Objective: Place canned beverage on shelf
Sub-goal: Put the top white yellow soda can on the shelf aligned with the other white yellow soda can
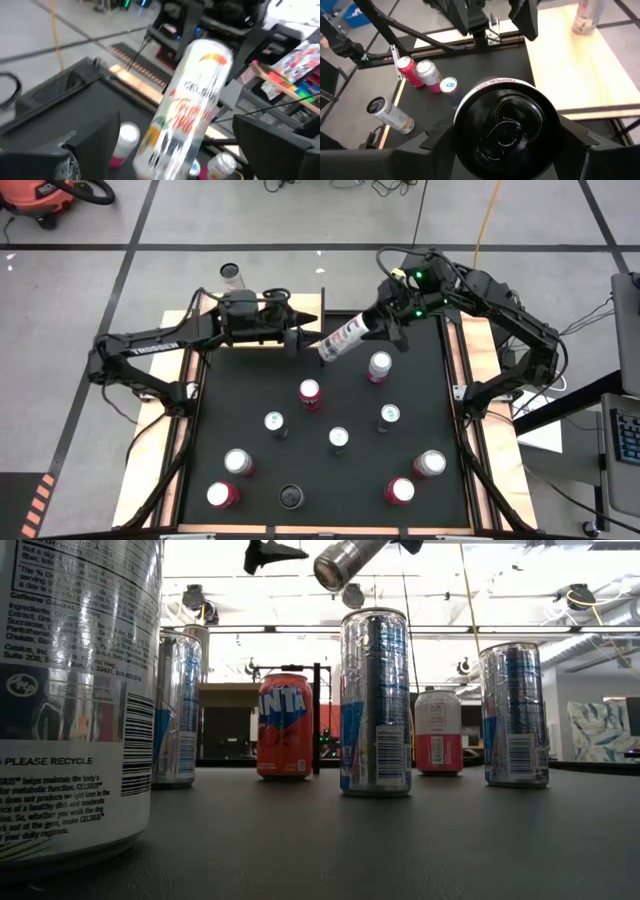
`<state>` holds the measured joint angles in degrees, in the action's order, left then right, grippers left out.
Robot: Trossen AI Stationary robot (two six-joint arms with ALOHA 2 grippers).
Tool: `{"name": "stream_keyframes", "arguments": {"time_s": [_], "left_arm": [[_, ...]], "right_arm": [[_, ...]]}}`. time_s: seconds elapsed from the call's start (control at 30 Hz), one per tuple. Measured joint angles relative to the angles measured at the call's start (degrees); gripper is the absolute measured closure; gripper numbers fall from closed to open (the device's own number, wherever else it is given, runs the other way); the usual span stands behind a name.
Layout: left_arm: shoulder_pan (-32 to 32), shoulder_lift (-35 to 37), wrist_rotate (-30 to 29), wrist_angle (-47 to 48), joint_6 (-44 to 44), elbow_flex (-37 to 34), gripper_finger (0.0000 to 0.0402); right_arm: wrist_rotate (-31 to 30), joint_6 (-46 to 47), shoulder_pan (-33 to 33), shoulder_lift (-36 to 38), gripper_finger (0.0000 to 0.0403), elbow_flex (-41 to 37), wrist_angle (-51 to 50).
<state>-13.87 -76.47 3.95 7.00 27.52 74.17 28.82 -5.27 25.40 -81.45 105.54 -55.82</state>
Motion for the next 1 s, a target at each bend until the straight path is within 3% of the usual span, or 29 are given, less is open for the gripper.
{"name": "stream_keyframes", "arguments": {"time_s": [0.1,0.37,0.7,1.0], "left_arm": [[1.0,-0.7,-2.5,-0.3,-3.8,0.0,0.0017],[2.6,-1.5,-2.7,-0.7,-11.1,0.0,0.0003],[2.8,-4.3,-1.2,-0.5,-11.5,0.0,0.0004],[4.5,-4.4,-7.3,-0.5,-12.0,0.0,0.0018]], "right_arm": [[0.0,0.5,-0.4,0.0,0.0175,0.0,1.0],[0.0,1.6,-0.4,0.0,0.0175,0.0,1.4],[0.0,4.1,-0.4,0.0,0.0175,0.0,6.5],[-0.1,5.0,-0.4,0.0,0.0175,0.0,8.4]]}}
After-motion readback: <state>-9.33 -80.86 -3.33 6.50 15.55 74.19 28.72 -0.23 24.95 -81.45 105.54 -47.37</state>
